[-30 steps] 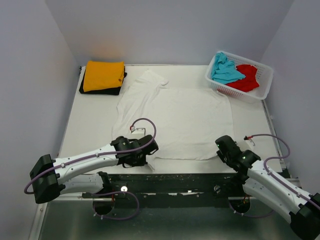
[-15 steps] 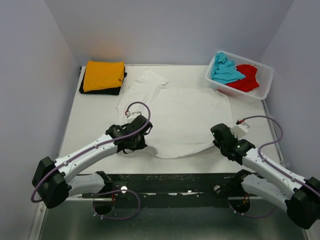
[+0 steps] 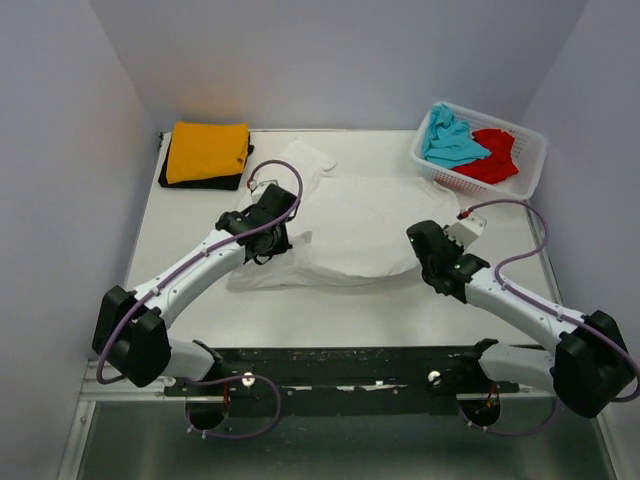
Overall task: Fold and stack the t-shirts
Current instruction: Fold the flattened tshirt in 1/3 of the way
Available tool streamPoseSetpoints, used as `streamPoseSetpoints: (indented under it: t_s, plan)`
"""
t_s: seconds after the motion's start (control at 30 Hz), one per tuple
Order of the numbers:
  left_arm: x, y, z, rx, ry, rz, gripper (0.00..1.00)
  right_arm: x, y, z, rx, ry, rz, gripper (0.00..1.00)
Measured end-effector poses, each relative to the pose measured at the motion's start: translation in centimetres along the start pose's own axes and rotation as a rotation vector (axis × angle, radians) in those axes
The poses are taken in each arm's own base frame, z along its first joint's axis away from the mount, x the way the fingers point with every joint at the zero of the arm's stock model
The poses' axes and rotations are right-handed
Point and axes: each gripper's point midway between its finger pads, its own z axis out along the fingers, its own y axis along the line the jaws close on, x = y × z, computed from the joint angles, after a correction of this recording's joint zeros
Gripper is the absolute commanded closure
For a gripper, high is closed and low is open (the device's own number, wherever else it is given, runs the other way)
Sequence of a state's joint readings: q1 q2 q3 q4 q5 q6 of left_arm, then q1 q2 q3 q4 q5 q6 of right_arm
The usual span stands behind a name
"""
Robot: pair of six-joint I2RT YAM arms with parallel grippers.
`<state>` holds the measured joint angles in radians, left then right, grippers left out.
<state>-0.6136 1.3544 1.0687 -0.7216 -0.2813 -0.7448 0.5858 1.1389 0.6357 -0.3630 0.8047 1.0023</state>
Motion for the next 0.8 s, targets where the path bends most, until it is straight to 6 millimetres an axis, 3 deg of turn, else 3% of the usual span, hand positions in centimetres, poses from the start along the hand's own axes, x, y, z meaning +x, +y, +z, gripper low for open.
streamPoseSetpoints:
  t_s: [0.23, 0.43, 0.5, 0.53, 0.57, 0.63, 0.7, 0.8]
  plan:
    - [-3.4, 0.2, 1.3, -0.013, -0.063, 0.027, 1.00, -1.4, 1.8, 2.2, 0.022, -0.034, -0.023, 0.99]
    - [-6.0, -0.3, 3.8, -0.027, -0.094, 0.078, 0.99, -0.9, 1.7, 5.3, 0.085, -0.018, -0.040, 0.99]
    - [-6.7, -0.4, 5.0, -0.038, -0.091, 0.086, 0.74, -0.6, 1.6, 6.3, 0.106, -0.006, -0.044, 0.94]
    - [-7.2, -0.4, 5.7, -0.047, -0.088, 0.086, 0.64, -0.5, 1.6, 6.8, 0.114, -0.002, -0.044, 0.87]
    - [-7.6, -0.3, 6.5, -0.059, -0.084, 0.087, 0.47, -0.4, 1.7, 7.3, 0.123, 0.001, -0.043, 0.79]
    - [-8.5, -0.2, 8.0, -0.085, -0.075, 0.078, 0.26, -0.4, 2.0, 8.4, 0.140, 0.008, -0.039, 0.63]
    - [-9.4, 0.1, 9.0, -0.103, -0.069, 0.068, 0.02, -0.7, 2.3, 9.7, 0.154, 0.019, -0.034, 0.35]
    - [-10.8, 0.3, 9.4, -0.111, -0.081, 0.050, 0.02, -1.8, 3.2, 11.3, 0.150, 0.040, -0.013, 0.18]
